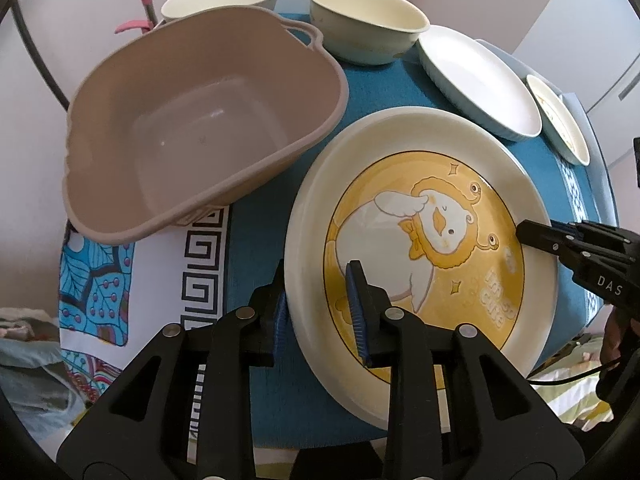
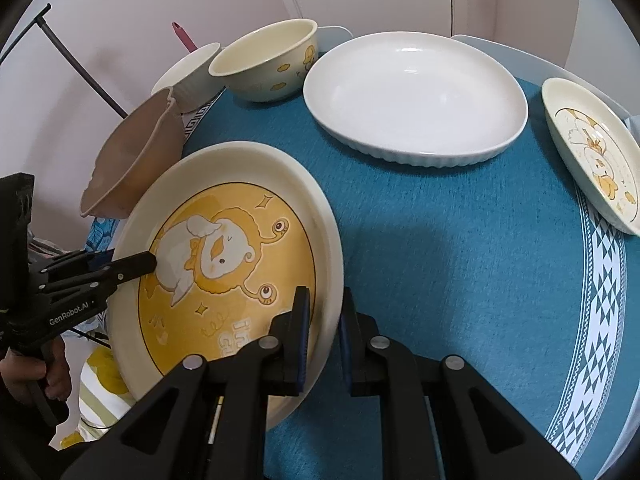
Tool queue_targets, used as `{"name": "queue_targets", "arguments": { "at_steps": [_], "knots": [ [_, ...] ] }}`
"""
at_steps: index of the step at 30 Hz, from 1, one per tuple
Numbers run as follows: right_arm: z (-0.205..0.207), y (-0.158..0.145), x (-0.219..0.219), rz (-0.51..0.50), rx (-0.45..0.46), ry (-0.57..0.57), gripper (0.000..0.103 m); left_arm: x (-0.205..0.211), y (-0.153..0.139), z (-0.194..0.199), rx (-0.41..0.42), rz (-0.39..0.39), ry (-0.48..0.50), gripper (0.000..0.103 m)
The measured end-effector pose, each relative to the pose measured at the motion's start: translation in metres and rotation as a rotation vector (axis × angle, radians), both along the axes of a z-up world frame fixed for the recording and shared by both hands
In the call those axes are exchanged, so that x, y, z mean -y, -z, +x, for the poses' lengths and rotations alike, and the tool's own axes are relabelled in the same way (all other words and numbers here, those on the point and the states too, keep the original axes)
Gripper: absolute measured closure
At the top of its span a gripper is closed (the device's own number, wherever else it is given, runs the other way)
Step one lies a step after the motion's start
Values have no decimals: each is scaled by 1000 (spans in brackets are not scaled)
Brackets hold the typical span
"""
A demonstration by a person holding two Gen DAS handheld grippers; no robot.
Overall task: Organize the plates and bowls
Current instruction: 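Carry the yellow duck plate beside the pink bowl and release it, then move the grippers to the plain white plate rim and close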
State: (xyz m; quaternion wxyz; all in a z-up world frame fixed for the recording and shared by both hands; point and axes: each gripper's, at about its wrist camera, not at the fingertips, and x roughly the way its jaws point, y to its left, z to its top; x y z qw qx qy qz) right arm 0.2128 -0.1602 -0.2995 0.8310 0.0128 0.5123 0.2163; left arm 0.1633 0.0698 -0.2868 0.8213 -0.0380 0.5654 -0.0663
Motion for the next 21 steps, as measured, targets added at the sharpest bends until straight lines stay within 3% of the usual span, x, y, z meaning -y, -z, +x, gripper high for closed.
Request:
{"name": "queue_targets", "arguments": {
  "at_steps": [1,3,5,6,8,10,11,12,16,21],
  "knots": [
    [1,0,0,-1,-1,0,90,1,0,1,-2,10,2,74],
    [3,-1,0,-2,-2,2,90,4,0,3,-7,27,2,57],
    [4,-1,0,-3,5,3,90,6,-2,2,6,43,-8,28],
    [2,-2,0,-2,11,4,90,7,-5,1,22,43,-10,26],
    [2,-3,1,-1,23,5,87,9,-8,0,34,49,-10,21],
    [2,-2,2,2,25,6,64,10,-8,1,33,61,-8,21],
    [3,-2,2,16,22,4,34,10,-8,2,32,62,-8,21],
    [3,-2,3,25,21,5,13,10,-9,1,32,60,-10,21],
    [-2,-11,9,25,56,14,12,10,-21,-7,51,56,-30,21],
    [-11,-48,22,53,133,-4,12,12,-72,-21,161,77,-68,21]
  ]
}}
